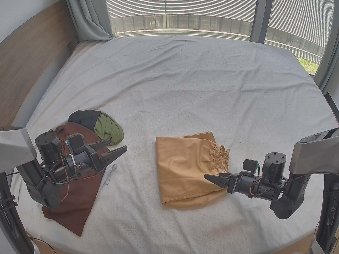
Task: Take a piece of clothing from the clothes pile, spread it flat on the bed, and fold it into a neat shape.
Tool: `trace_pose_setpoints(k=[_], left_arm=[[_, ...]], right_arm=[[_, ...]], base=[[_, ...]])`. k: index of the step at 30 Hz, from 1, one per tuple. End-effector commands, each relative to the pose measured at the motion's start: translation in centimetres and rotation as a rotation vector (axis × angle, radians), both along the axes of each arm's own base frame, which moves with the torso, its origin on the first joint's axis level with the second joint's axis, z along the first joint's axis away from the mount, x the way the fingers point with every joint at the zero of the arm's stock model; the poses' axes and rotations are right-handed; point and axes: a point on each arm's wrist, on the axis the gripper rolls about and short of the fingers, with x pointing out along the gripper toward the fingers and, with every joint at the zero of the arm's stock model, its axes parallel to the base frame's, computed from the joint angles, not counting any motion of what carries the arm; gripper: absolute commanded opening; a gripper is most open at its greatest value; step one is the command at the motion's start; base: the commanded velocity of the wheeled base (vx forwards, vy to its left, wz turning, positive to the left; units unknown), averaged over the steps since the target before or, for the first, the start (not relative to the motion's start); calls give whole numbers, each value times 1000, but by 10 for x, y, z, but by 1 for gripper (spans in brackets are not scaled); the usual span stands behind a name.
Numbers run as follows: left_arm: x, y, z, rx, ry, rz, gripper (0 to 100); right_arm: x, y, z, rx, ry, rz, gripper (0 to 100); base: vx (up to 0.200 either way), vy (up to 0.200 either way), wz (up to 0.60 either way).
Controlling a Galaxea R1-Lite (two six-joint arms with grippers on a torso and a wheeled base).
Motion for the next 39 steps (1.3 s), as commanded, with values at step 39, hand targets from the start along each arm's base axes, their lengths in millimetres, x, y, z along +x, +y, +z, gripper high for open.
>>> trace_pose_setpoints(k=[39], left_arm=[[0, 4, -23, 188, -107, -20, 100]], right_arm=[[-3, -4, -6, -30, 17, -31, 100]], base=[[0, 0, 0]])
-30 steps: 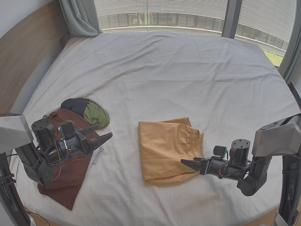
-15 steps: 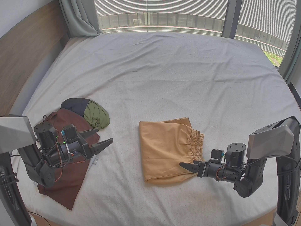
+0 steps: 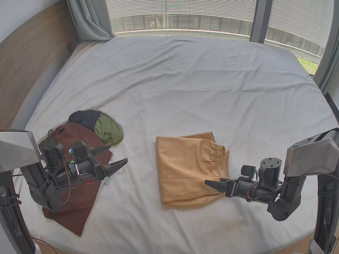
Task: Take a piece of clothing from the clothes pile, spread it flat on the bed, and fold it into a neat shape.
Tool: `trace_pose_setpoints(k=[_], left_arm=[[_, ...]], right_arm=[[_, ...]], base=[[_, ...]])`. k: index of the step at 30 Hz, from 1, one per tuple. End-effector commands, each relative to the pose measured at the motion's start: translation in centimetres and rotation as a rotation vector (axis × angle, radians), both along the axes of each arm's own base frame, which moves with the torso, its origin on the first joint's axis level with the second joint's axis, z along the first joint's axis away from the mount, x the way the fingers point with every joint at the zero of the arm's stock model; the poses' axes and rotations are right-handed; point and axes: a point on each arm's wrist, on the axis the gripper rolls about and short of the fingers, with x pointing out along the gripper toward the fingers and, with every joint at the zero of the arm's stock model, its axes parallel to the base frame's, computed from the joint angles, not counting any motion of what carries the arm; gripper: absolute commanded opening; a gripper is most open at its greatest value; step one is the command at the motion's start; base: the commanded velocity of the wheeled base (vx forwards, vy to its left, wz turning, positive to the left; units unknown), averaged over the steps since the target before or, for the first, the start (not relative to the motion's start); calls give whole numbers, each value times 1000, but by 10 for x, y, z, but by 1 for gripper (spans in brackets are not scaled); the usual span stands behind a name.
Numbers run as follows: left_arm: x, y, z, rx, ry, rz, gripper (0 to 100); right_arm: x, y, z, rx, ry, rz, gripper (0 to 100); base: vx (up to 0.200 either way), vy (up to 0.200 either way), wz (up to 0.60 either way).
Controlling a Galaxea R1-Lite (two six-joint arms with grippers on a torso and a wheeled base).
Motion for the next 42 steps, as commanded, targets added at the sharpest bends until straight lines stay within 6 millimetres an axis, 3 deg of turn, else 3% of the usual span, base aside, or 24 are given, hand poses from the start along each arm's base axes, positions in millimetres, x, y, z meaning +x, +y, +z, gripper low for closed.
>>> trace_pose_setpoints(k=[1, 10, 16, 22, 42], left_arm=[[-1, -2, 0, 13, -12, -8, 100], [0, 5, 0, 59, -71, -50, 100], [5, 5, 1, 109, -162, -122, 100], [1, 5, 0, 119, -183, -178, 100], [2, 6, -1, 117, -171, -167, 100]], right_arm=[[-7, -3, 20, 19, -43, 7, 100], [-5, -14, 26, 10, -67, -26, 100], [-3, -27, 18, -43, -75, -51, 100], [-2, -28, 15, -49, -64, -53, 100], [7, -40, -27, -86, 40, -97, 100]], base=[[0, 0, 0], [0, 0, 0], [0, 0, 0], [0, 0, 0], [0, 0, 0]])
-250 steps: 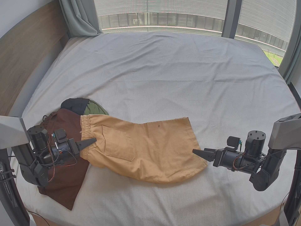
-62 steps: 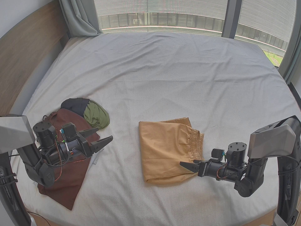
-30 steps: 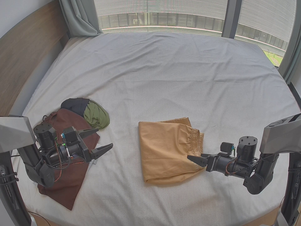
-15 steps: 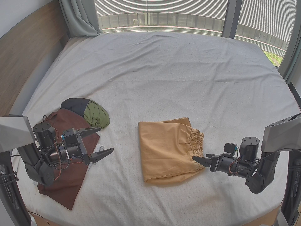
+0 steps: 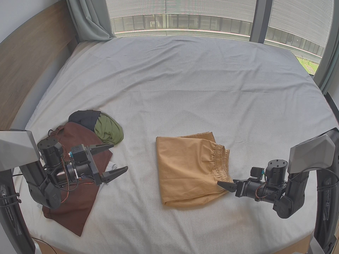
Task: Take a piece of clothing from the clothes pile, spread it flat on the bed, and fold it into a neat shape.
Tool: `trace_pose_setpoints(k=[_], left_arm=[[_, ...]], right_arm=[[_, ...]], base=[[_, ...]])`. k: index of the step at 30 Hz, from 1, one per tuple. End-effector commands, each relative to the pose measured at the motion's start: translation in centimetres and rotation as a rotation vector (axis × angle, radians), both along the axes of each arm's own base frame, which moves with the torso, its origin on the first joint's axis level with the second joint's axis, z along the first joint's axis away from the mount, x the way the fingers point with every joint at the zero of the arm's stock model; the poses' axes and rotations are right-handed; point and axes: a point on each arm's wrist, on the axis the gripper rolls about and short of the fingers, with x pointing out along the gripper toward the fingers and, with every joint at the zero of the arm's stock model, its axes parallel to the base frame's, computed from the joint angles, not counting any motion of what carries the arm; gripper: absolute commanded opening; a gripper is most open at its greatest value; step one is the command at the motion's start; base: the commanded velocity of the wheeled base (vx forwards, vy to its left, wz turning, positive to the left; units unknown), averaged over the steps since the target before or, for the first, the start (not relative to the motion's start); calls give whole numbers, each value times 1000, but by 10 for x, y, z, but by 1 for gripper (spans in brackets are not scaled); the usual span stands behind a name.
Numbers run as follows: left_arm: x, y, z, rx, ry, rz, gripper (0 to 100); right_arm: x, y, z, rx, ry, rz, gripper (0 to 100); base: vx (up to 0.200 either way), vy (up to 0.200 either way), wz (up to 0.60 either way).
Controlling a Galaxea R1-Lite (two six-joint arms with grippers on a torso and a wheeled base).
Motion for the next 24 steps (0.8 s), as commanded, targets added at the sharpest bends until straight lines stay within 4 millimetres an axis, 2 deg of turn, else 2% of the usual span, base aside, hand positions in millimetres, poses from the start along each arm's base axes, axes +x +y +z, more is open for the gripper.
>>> trace_pose_setpoints(k=[1, 6, 15, 20, 24], left_arm=[[0, 0, 0, 0, 0, 1, 100], [0, 0, -1, -1, 5, 1, 100], [0, 4, -1, -1, 5, 12, 100], [0, 4, -1, -1, 6, 13, 100], [0, 4, -1, -1, 5, 13, 100]], right_arm=[[3, -5, -12, -8, 28, -17, 100], [3, -4, -17, -9, 43, -17, 100], [12, 11, -29, 52, 83, -13, 100], [17, 24, -25, 107, 86, -4, 100], [16, 27, -21, 128, 91, -4, 100]], base=[[0, 0, 0], [0, 0, 0], [0, 0, 0], [0, 0, 0], [0, 0, 0]])
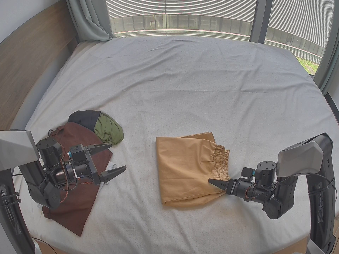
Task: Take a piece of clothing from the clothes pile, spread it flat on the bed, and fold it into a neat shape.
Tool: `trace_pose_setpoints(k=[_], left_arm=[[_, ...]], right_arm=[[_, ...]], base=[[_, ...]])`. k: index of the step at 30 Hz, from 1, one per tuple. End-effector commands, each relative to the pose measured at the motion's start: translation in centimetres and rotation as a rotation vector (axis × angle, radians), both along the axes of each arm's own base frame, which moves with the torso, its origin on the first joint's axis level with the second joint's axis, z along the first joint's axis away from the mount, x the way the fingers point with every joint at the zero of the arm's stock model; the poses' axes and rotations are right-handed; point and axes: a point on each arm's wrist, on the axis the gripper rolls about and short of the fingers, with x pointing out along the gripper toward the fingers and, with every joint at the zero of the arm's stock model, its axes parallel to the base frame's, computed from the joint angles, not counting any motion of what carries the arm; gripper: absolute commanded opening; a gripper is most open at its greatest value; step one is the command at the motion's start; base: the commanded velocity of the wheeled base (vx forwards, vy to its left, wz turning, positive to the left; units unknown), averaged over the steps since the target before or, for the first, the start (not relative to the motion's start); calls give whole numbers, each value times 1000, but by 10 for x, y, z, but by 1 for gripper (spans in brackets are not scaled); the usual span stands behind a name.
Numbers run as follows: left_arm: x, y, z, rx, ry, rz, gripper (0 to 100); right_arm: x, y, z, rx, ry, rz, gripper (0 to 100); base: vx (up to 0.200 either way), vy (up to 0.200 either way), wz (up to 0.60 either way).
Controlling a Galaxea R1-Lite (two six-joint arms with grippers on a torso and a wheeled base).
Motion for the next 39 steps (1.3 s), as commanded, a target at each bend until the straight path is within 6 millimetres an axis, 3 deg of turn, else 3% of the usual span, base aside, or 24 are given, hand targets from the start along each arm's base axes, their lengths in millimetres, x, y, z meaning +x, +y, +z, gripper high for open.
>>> trace_pose_setpoints(k=[1, 14, 15, 33, 39], left_arm=[[0, 0, 0, 0, -1, 0, 100], [0, 0, 0, 0, -3, 0, 100], [0, 0, 0, 0, -3, 0, 100], [0, 0, 0, 1, -3, 1, 100], [0, 0, 0, 1, -3, 1, 100]], right_arm=[[0, 5, 0, 5, 2, 13, 100], [-1, 5, -1, 4, 6, 14, 100], [-1, 5, -1, 4, 6, 14, 0], [-2, 7, 0, 4, 5, 21, 0], [-4, 11, 9, 11, -16, 34, 0]], base=[[0, 0, 0], [0, 0, 0], [0, 0, 0], [0, 0, 0], [0, 0, 0]])
